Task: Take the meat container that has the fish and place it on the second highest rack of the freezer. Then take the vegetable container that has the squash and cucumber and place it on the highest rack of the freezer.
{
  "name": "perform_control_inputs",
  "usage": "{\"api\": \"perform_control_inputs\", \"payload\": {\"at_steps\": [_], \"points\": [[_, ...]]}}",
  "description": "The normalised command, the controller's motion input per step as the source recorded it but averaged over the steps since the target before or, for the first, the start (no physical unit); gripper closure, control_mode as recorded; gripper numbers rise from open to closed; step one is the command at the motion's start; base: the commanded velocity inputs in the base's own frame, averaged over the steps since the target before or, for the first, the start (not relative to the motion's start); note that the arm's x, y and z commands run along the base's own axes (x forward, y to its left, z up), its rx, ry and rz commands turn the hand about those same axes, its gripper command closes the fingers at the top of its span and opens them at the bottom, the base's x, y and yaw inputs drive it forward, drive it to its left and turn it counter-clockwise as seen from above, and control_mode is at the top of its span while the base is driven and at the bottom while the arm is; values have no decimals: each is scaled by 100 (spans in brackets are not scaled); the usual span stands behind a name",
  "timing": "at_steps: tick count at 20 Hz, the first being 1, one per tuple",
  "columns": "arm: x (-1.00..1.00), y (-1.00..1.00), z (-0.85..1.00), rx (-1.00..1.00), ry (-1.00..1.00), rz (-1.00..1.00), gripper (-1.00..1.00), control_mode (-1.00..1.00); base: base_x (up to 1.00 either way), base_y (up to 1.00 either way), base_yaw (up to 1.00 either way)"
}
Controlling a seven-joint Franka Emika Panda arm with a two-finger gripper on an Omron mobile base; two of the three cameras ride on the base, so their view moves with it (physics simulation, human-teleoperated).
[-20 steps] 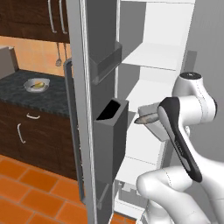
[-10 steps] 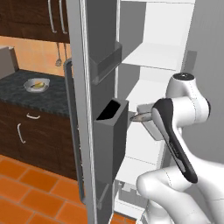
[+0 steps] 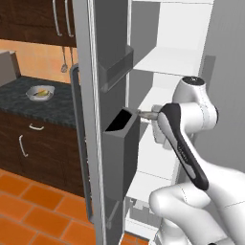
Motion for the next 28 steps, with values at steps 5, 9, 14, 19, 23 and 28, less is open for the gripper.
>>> {"api": "perform_control_inputs", "payload": {"at_steps": [5, 9, 14, 19, 23, 28], "points": [[58, -2, 0, 3, -3, -10, 100, -100, 0, 0, 0], [69, 0, -13, 1, -1, -3, 100, -100, 0, 0, 0], [54, -1, -10, 0, -6, -1, 100, -100, 0, 0, 0], [5, 1, -3, 0, -1, -1, 100, -100, 0, 0, 0], [0, 0, 0, 0, -6, 1, 100, -100, 0, 0, 0], [-1, 6, 0, 0, -9, 3, 100, -100, 0, 0, 0]]}}
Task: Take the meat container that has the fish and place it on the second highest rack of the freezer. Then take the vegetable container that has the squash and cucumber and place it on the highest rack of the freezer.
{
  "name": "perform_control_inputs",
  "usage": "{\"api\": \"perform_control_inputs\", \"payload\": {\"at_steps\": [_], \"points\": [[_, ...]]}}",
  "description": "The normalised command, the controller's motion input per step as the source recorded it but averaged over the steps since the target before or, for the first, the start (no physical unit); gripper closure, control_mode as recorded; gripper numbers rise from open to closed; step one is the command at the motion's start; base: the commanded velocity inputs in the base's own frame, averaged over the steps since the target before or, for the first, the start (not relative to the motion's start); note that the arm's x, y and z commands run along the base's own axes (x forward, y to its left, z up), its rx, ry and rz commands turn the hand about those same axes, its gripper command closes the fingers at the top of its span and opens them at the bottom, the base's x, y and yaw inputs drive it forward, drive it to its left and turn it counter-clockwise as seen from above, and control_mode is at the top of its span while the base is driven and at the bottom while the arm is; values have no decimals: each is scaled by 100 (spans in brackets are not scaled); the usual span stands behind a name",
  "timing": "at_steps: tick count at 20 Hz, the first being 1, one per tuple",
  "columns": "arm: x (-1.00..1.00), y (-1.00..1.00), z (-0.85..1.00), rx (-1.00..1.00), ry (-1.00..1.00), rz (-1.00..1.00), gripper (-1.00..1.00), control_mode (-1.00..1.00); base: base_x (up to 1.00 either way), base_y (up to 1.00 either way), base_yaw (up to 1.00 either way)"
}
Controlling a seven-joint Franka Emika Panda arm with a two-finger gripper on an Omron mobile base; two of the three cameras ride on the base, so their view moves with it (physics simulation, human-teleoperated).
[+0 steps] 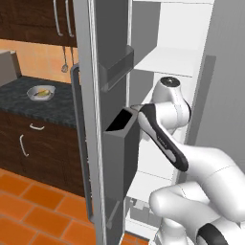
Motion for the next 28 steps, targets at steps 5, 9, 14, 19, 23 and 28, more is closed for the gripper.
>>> {"api": "perform_control_inputs", "payload": {"at_steps": [5, 9, 14, 19, 23, 28], "points": [[-2, 18, 0, 0, -8, 4, 100, -100, 0, 0, 0], [4, 13, 0, 0, -9, 5, 100, -100, 0, 0, 0], [38, -15, 0, 0, -4, 0, 100, -100, 0, 0, 0], [51, -38, 0, 0, -4, 0, 100, -100, 0, 0, 0], [64, -30, 0, 0, -2, 0, 100, -100, 0, 0, 0], [40, -25, -9, 0, -4, 0, 100, -100, 0, 0, 0]]}}
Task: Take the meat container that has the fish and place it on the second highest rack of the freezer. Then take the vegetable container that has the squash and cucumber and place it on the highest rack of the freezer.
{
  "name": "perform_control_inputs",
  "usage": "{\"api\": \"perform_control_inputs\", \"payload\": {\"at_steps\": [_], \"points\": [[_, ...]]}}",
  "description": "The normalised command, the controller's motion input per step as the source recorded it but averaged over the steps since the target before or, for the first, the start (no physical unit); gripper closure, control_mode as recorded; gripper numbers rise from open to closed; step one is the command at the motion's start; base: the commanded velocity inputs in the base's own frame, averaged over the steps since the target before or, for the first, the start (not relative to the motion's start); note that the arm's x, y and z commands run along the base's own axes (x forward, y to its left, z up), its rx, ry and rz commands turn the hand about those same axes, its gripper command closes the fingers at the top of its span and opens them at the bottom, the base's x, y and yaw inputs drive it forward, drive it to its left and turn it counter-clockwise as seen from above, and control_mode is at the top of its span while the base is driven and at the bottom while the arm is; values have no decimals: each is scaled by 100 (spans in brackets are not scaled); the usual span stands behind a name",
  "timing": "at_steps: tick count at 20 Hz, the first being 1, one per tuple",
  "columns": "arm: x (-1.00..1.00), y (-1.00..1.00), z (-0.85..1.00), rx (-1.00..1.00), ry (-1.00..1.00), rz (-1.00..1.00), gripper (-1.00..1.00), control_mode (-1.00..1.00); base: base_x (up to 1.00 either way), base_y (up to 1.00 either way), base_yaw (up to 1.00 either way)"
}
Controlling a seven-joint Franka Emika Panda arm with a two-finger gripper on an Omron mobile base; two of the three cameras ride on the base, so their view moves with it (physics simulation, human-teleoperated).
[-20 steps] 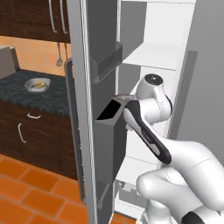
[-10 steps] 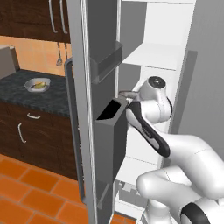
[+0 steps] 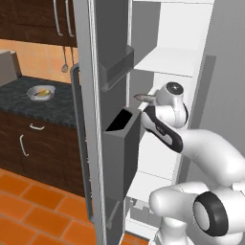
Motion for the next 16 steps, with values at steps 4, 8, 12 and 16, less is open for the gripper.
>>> {"api": "perform_control_inputs", "payload": {"at_steps": [4, 8, 12, 16], "points": [[42, -11, -26, -1, -1, -2, 100, -100, 0, 0, 0], [47, -6, -23, -1, 0, -5, 100, -100, 0, 0, 0], [38, -15, 0, 0, 0, -3, 100, -100, 0, 0, 0], [31, -40, 0, 0, 0, 0, 100, -100, 0, 0, 0]]}}
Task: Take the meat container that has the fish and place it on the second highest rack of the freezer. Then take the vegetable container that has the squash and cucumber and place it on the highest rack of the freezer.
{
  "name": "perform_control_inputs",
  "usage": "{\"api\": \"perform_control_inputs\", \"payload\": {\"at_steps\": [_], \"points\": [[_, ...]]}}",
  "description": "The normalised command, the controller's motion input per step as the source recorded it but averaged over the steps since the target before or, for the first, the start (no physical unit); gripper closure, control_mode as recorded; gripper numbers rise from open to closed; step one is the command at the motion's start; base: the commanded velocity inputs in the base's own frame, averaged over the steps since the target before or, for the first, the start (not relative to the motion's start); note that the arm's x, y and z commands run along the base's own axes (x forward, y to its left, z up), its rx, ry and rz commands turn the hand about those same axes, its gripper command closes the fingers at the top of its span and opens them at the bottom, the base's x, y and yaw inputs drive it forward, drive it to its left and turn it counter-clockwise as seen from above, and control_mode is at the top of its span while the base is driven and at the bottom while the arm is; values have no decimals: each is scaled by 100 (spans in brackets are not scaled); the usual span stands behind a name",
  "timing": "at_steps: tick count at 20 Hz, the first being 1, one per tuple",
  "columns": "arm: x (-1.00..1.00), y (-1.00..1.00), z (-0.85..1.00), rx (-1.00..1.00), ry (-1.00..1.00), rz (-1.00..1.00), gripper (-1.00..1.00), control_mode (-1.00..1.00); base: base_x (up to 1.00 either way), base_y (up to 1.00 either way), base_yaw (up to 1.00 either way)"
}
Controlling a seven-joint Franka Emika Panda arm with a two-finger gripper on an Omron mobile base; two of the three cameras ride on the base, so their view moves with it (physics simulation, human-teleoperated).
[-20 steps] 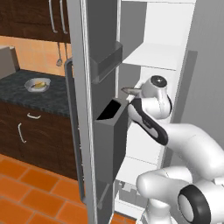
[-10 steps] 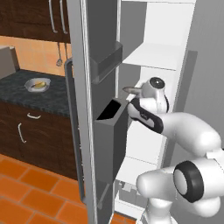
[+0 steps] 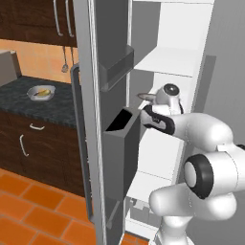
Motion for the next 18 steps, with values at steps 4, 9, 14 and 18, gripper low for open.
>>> {"api": "perform_control_inputs", "payload": {"at_steps": [4, 9, 14, 18], "points": [[40, -31, 0, 0, 0, 0, 100, -100, 0, 0, 0], [47, -14, -3, 0, 0, 0, 100, -100, 0, 0, 0], [22, 0, -35, -6, -1, 0, 100, -100, 0, 0, 0], [9, -2, -38, -8, -7, 0, 100, -100, 0, 0, 0]]}}
